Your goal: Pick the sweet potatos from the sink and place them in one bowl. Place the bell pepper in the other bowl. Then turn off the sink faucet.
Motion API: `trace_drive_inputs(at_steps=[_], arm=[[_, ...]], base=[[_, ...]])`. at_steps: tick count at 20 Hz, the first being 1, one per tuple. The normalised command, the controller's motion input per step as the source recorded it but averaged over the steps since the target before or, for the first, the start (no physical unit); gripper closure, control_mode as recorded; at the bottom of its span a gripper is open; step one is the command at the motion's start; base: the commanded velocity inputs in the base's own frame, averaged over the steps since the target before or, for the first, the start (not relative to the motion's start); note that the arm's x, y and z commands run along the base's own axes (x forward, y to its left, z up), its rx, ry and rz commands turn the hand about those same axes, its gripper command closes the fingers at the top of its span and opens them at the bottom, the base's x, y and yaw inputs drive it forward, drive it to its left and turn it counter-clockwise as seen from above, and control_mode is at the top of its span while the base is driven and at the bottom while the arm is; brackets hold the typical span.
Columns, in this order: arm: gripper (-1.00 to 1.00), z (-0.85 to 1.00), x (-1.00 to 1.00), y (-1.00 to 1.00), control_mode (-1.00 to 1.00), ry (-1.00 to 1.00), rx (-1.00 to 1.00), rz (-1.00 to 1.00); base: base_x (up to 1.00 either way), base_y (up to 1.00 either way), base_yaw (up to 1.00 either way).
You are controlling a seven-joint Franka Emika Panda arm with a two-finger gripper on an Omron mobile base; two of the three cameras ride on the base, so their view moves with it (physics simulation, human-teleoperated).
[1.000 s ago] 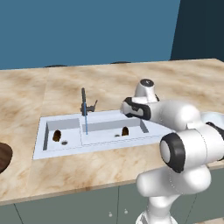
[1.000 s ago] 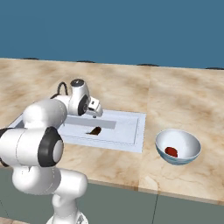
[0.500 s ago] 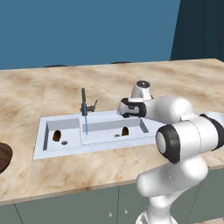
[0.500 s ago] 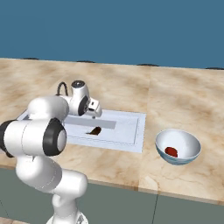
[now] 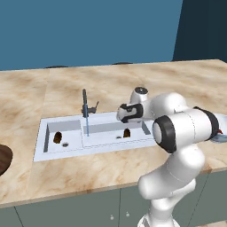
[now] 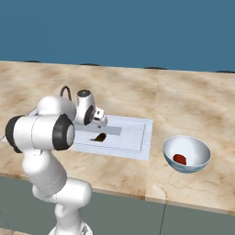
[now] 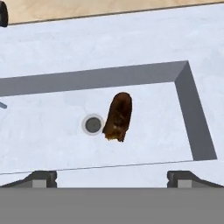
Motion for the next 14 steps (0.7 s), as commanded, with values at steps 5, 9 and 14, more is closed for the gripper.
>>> trace_drive_inputs(at_steps=[5, 9, 14], arm=[[-1.00, -0.29, 0.22, 0.01, -1.00, 0.02, 0.00, 0.00], [-1.00, -0.26, 0.16, 0.00, -1.00, 0.03, 0.00, -0.02], [-1.00, -0.27, 0.21, 0.00, -1.00, 0.01, 0.00, -0.04]], base=[[0.00, 0.00, 0.00], [0.00, 0.00, 0.00], [0.00, 0.00, 0.00]])
